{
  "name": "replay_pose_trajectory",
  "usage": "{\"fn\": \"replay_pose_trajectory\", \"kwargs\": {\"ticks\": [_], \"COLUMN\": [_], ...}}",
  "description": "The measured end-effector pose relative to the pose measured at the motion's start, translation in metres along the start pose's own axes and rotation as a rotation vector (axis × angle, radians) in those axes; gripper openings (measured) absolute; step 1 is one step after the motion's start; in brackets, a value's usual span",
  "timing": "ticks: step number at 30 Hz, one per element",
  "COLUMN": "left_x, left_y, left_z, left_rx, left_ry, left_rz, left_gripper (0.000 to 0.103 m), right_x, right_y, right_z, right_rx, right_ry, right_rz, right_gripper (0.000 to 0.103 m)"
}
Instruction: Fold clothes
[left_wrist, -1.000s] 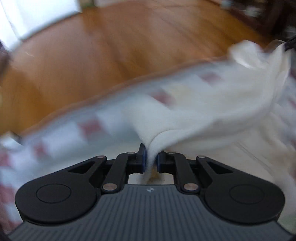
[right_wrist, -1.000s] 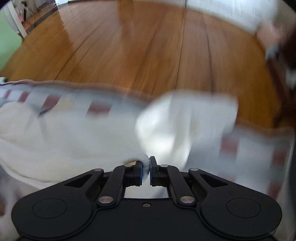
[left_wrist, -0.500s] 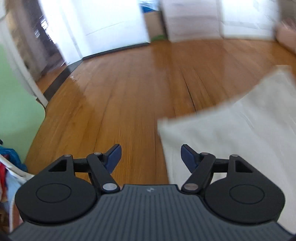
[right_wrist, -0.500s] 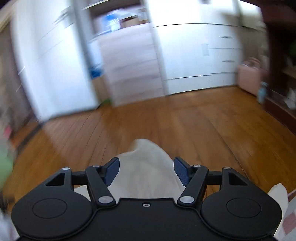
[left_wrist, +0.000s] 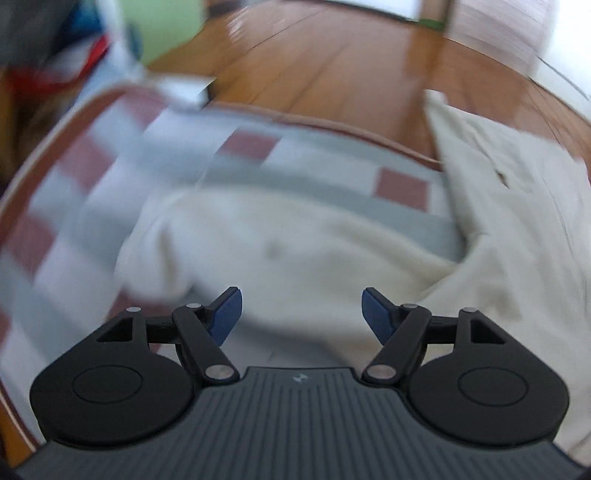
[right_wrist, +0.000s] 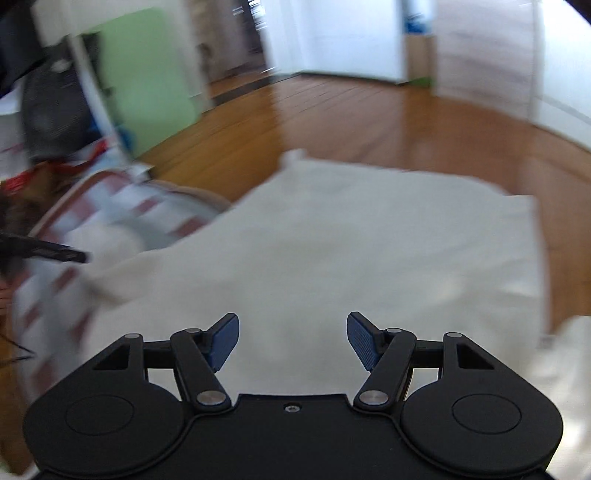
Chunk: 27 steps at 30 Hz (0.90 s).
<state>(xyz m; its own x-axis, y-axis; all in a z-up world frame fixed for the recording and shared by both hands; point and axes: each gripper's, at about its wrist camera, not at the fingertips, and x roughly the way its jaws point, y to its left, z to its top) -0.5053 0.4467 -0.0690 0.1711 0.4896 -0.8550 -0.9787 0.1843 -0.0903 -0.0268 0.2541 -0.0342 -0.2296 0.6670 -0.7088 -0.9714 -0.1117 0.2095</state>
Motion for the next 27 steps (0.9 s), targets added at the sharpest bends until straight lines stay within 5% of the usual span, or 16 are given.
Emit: {"fn": "replay_pose_trajectory", "kwargs": {"ticks": [1, 4, 6, 9, 13, 15, 16, 20, 22, 27], "left_x": [0.0, 0.014, 0.02, 0.024, 0.03, 0.028, 0.025, -0.004, -0.008, 0.013], "left_y": [0.007, 0.022, 0.022, 0.001, -0.025, -0.032, -0.037, -0.065, -0.076, -0.077], "left_z": [-0.005, -0.013, -0.015, -0.018, -0.026, -0.025, -0.023, -0.015, -0.015, -0.017], "left_rx": [-0.028, -0.161, -0.245, -0.163, -0.052, -0.016, 0.021, 0.281, 0.356, 0.302], "left_ry": [0.033, 0.19, 0.219, 0.192, 0.152, 0.122, 0.102, -0.056, -0.097, -0.014], "left_rz": [-0.012, -0.26, -0.366, -0.29, -0.193, -0.193, -0.19, -0.081, -0.037, -0.066], "left_gripper": [0.071, 0.071, 0.071, 0.071, 0.071, 0.071, 0.071, 0.071, 0.072, 0.067], "right_x": [0.005, 0.024, 0.034, 0.042, 0.068, 0.078, 0.08, 0.062, 0.058, 0.078], "right_y": [0.016, 0.065, 0.104, 0.156, 0.189, 0.199, 0.202, 0.178, 0.157, 0.086], "right_z": [0.0, -0.009, -0.025, -0.054, -0.081, -0.096, -0.101, -0.065, -0.047, -0.025], "right_rx": [-0.024, -0.155, -0.309, -0.545, -0.701, -0.847, -0.906, -0.748, -0.656, -0.402], "right_ry": [0.016, 0.085, 0.144, 0.163, 0.165, 0.145, 0.129, 0.032, -0.016, 0.054], "right_rz": [0.042, 0.162, 0.256, 0.299, 0.187, 0.143, 0.116, 0.075, -0.025, -0.251], "right_gripper": [0.07, 0.07, 0.069, 0.069, 0.068, 0.026, 0.014, 0.01, 0.009, 0.009]}}
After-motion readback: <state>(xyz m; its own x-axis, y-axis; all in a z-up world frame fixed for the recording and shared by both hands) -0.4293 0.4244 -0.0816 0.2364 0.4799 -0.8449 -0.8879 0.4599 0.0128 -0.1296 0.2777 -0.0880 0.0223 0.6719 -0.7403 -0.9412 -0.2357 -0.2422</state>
